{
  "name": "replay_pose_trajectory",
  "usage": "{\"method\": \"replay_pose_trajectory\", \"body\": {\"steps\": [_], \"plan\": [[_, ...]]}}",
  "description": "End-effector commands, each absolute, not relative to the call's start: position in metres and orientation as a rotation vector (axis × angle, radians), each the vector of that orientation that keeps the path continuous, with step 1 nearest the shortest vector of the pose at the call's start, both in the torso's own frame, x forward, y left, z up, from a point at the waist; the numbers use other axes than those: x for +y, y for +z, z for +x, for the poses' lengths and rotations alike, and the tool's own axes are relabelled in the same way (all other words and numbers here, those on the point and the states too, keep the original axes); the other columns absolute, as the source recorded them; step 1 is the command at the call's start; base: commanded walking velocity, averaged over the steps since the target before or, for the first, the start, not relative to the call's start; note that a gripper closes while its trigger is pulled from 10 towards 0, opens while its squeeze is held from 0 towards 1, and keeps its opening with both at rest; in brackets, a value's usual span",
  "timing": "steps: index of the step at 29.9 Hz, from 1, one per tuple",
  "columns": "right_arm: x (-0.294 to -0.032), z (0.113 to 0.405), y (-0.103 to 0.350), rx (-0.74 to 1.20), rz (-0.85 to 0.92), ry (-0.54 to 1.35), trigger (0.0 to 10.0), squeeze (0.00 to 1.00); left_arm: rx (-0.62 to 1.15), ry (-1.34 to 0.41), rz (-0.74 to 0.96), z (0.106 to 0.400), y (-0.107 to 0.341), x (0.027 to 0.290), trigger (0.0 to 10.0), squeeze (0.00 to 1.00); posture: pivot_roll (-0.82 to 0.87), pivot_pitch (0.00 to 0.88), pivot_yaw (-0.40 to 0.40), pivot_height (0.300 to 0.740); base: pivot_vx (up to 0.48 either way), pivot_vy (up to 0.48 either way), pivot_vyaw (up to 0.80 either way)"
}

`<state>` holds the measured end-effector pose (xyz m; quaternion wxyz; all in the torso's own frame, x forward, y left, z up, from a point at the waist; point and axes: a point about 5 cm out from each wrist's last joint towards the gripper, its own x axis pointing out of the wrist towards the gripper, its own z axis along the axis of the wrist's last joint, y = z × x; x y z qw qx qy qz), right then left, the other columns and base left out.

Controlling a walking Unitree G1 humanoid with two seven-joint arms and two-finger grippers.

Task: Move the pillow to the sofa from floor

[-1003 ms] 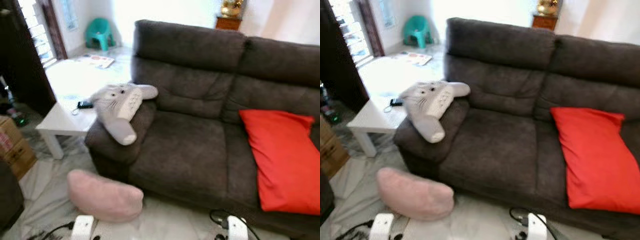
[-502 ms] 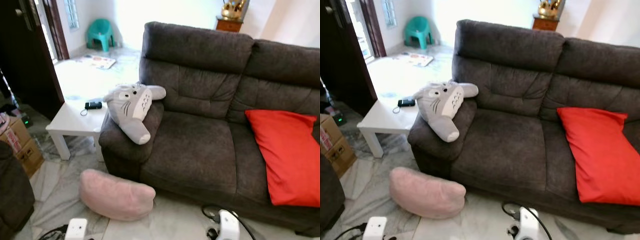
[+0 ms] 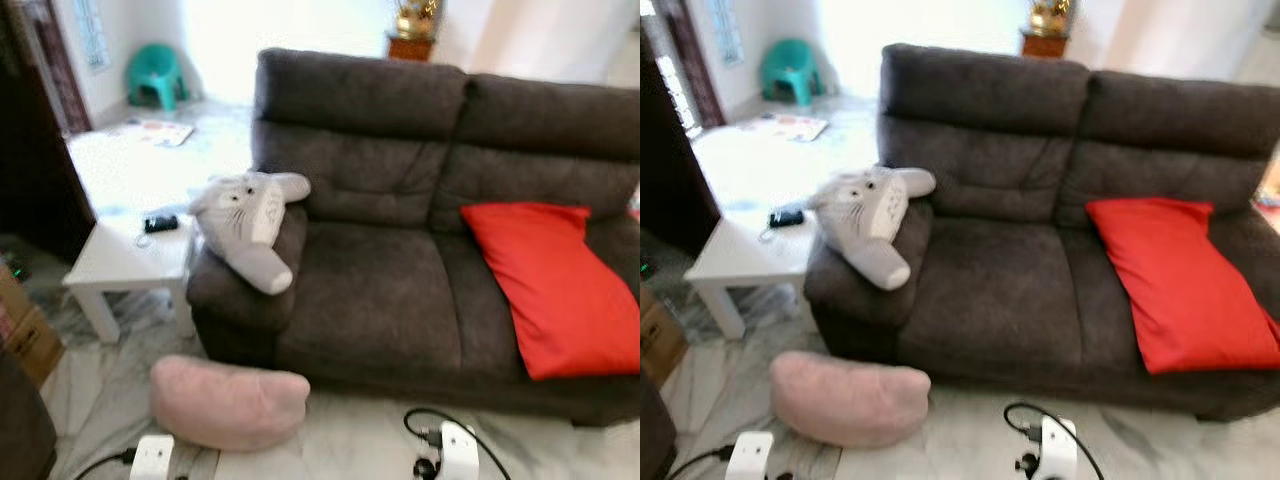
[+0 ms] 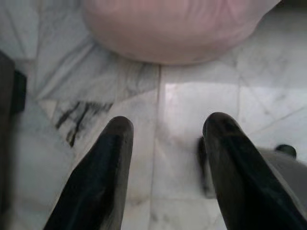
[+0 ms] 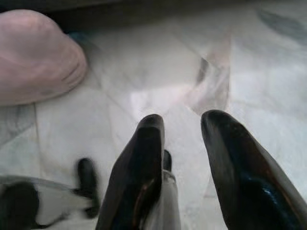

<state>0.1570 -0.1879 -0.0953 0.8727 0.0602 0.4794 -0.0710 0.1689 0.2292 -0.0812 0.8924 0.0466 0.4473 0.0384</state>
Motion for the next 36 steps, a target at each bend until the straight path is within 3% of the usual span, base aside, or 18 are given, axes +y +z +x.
{"method": "replay_pose_trajectory", "body": {"steps": [1, 36], "plan": [[-0.1825, 0.1673, -0.0916, 0.974, 0.128, -0.128, 10.0, 0.0, 0.94, 0.078, 0.119, 0.168, -0.0806, 0.2342, 10.0, 0.0, 0.16, 0.004, -0.069, 0.74, 0.0, 0.33, 0.0], [-0.1786, 0.1685, -0.0914, 0.968, 0.133, -0.105, 10.0, 0.0, 0.945, 0.073, 0.123, 0.167, -0.0808, 0.2352, 10.0, 0.0, 0.17, 0.0, -0.069, 0.74, 0.0, 0.347, 0.0]]}}
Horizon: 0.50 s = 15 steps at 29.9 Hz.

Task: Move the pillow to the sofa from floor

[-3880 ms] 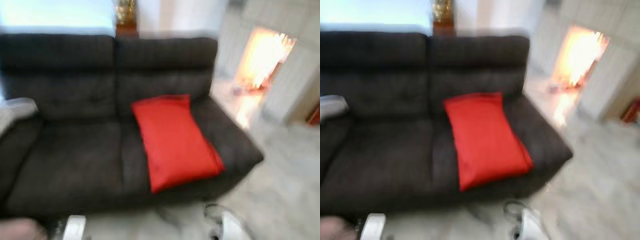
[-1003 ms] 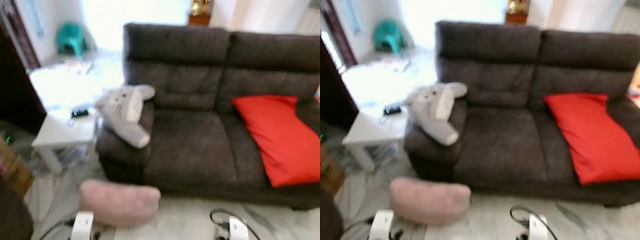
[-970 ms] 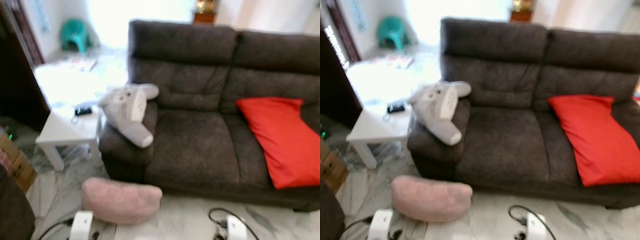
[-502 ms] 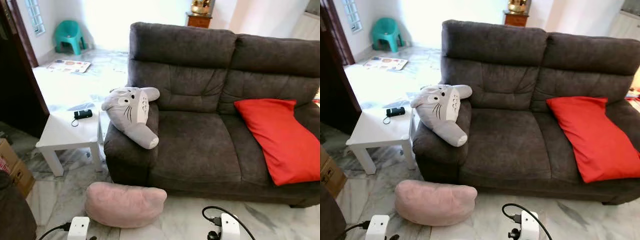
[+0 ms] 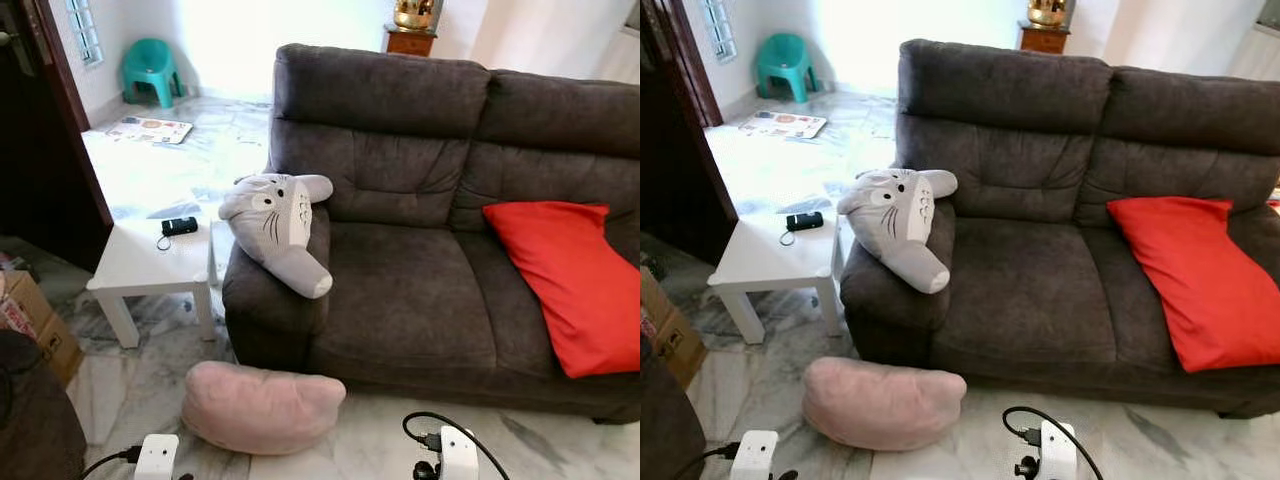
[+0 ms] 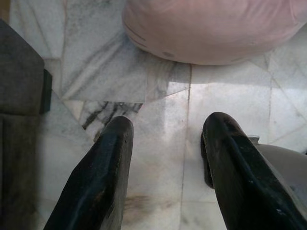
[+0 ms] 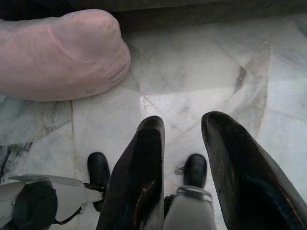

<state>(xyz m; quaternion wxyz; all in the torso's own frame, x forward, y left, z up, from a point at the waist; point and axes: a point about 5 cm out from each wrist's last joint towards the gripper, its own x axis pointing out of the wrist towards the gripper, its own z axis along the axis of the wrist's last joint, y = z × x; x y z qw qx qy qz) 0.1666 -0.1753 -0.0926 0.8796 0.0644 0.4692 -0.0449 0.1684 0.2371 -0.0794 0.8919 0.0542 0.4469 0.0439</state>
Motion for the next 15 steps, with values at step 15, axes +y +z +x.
{"method": "replay_pose_trajectory", "body": {"steps": [15], "plan": [[-0.1775, 0.1703, -0.0907, 0.964, 0.142, -0.102, 10.0, 0.0, 0.943, 0.076, 0.12, 0.1675, -0.0806, 0.2352, 10.0, 0.0, 0.17, 0.002, -0.071, 0.74, 0.0, 0.347, 0.0]]}}
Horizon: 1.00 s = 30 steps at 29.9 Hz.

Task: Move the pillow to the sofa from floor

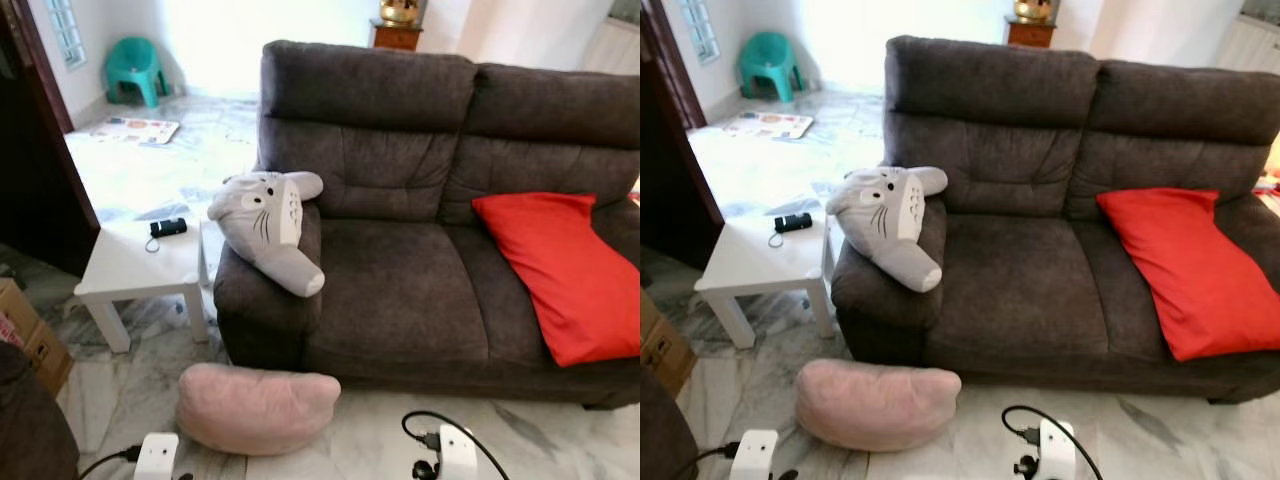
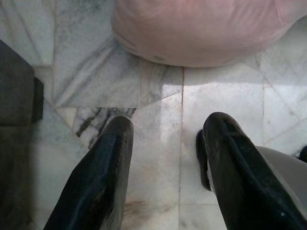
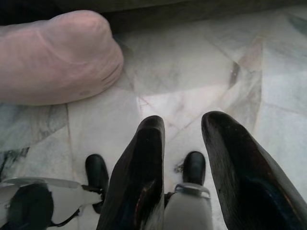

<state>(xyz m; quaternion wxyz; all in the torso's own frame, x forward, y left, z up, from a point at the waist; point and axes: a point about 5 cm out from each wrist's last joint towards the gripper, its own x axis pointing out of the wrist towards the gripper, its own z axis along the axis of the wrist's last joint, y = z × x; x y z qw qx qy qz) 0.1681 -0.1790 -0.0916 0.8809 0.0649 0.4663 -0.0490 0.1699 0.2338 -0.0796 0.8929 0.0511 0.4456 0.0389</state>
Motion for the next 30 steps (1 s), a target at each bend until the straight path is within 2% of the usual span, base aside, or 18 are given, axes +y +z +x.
{"method": "replay_pose_trajectory", "body": {"steps": [1, 25, 30], "plan": [[-0.1774, 0.1702, -0.0907, 0.964, 0.143, -0.102, 10.0, 0.0, 0.943, 0.076, 0.12, 0.1676, -0.0806, 0.2353, 10.0, 0.0, 0.17, 0.002, -0.071, 0.74, 0.0, 0.345, 0.0], [-0.1742, 0.1687, -0.0917, 0.969, 0.151, -0.094, 10.0, 0.0, 0.946, 0.076, 0.125, 0.1664, -0.0806, 0.2371, 10.0, 0.0, 0.17, 0.01, -0.064, 0.74, 0.0, 0.437, 0.0], [-0.1737, 0.1681, -0.092, 0.971, 0.15, -0.09, 10.0, 0.0, 0.944, 0.077, 0.13, 0.1665, -0.0804, 0.2374, 10.0, 0.0, 0.17, 0.01, -0.067, 0.74, 0.0, 0.222, 0.0]]}}
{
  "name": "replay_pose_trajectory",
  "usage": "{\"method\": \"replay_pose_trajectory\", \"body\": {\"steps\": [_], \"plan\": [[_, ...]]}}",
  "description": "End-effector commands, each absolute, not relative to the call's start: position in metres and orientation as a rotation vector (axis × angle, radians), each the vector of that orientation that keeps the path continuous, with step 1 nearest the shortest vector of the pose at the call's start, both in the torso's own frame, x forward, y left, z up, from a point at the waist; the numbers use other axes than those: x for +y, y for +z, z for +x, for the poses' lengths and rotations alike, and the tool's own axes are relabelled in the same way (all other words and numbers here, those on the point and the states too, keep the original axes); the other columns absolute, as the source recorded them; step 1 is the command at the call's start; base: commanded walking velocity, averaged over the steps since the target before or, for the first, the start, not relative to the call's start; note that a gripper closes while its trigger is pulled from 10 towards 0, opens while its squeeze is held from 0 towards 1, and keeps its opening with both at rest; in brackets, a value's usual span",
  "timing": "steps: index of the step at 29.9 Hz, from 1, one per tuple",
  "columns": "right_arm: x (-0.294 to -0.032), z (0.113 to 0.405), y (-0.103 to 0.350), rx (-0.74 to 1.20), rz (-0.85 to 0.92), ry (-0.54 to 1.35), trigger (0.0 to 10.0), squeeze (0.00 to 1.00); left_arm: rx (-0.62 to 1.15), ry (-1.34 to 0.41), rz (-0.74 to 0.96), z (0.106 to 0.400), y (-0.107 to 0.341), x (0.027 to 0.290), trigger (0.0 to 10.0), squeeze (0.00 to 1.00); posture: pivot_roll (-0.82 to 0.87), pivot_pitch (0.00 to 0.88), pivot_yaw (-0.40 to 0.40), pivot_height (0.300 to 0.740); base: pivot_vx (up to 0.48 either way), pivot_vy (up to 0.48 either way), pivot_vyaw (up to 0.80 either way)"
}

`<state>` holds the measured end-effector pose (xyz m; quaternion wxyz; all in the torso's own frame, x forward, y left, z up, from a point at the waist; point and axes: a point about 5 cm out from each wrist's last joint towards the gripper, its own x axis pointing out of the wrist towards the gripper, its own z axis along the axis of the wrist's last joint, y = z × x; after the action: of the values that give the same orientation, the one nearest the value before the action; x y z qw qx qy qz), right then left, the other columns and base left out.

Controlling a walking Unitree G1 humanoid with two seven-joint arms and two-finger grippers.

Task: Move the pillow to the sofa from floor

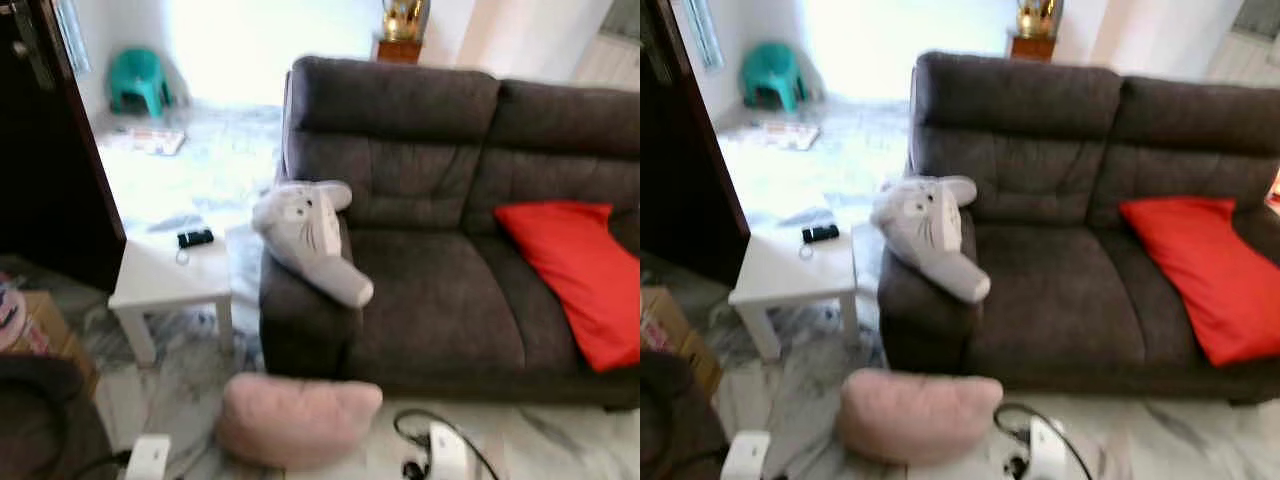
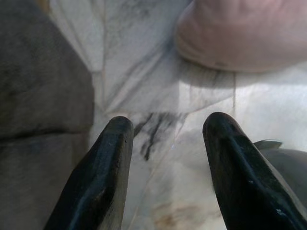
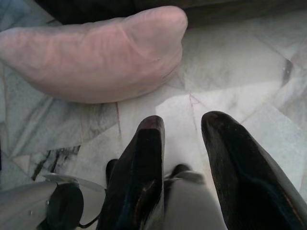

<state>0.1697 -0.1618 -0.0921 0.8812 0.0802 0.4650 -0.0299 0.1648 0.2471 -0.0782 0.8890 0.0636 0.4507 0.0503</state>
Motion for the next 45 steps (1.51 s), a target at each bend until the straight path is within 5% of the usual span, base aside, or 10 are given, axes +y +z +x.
{"method": "replay_pose_trajectory", "body": {"steps": [1, 18, 45], "plan": [[-0.1736, 0.168, -0.092, 0.971, 0.15, -0.089, 10.0, 0.0, 0.944, 0.078, 0.131, 0.1665, -0.0804, 0.2374, 10.0, 0.0, 0.17, 0.01, -0.067, 0.74, 0.0, 0.0, 0.0], [-0.1758, 0.1715, -0.0903, 0.959, 0.147, -0.093, 10.0, 0.0, 0.925, 0.096, 0.113, 0.1671, -0.08, 0.2367, 10.0, 0.0, 0.17, 0.0, -0.072, 0.74, 0.0, 0.0, 0.0], [-0.1766, 0.1761, -0.0881, 0.943, 0.151, -0.099, 10.0, 0.0, 0.924, 0.109, 0.109, 0.167, -0.0799, 0.2373, 10.0, 0.0, 0.18, 0.009, -0.077, 0.74, 0.354, 0.0, 0.0]]}}
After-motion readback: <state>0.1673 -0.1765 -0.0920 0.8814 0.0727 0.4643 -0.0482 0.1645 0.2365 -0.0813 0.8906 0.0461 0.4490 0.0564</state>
